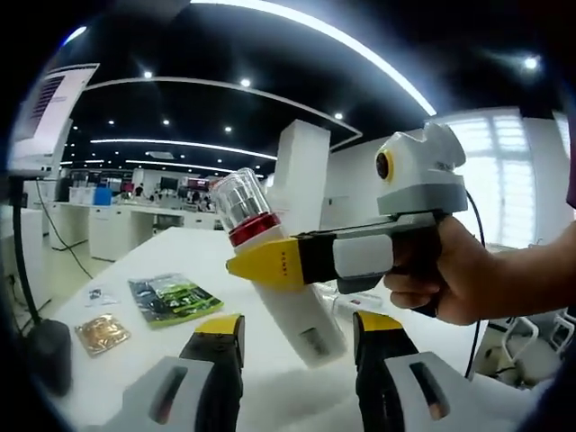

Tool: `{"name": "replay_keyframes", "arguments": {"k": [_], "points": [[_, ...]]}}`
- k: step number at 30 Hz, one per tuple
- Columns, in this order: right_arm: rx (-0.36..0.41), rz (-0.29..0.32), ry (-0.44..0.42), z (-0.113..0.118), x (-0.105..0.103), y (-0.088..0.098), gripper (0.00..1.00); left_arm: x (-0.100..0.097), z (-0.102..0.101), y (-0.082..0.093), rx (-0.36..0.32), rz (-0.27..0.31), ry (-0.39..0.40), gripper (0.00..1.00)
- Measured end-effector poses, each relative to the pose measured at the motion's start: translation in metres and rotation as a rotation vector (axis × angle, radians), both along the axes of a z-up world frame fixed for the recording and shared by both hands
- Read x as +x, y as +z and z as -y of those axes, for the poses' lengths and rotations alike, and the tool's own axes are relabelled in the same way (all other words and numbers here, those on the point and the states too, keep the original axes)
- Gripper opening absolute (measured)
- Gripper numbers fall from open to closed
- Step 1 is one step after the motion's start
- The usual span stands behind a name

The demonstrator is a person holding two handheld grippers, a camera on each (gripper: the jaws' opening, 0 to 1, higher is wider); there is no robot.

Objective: Arrange the skincare products in the storage area until every visible bottle or jar stands upright without overlapping.

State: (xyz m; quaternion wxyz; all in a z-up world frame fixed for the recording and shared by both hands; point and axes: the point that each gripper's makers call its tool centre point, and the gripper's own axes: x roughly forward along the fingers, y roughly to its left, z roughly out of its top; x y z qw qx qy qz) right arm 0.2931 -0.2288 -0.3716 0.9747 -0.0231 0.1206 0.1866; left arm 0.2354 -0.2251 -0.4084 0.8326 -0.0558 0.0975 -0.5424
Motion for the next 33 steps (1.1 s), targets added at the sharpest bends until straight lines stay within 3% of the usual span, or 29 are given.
{"name": "replay_keyframes", "arguments": {"k": [8,12,16,18,21,23,33], "points": [[0.037,0.031,0.021,-0.018,-0.007,0.002,0.27,0.013,-0.008,0.001,0.019,0.029,0.037,0.46],[0.041,0.039,0.020,-0.018,-0.008,0.003,0.27,0.011,-0.010,0.002,0.043,0.094,0.037,0.45],[0.047,0.043,0.029,-0.019,-0.012,0.005,0.27,0.004,-0.008,0.001,0.083,0.171,-0.003,0.32],[0.043,0.049,0.034,-0.020,-0.014,0.005,0.27,0.006,-0.010,0.000,0.096,0.193,0.008,0.31],[0.044,0.048,0.036,-0.020,-0.015,0.004,0.27,0.006,-0.010,-0.001,0.090,0.169,-0.008,0.30],[0.042,0.053,0.037,-0.021,-0.018,0.003,0.27,0.005,-0.010,-0.002,0.109,0.212,-0.029,0.30],[0.027,0.045,0.044,-0.022,-0.020,-0.004,0.27,0.007,-0.012,-0.011,0.116,0.235,-0.093,0.29]]}}
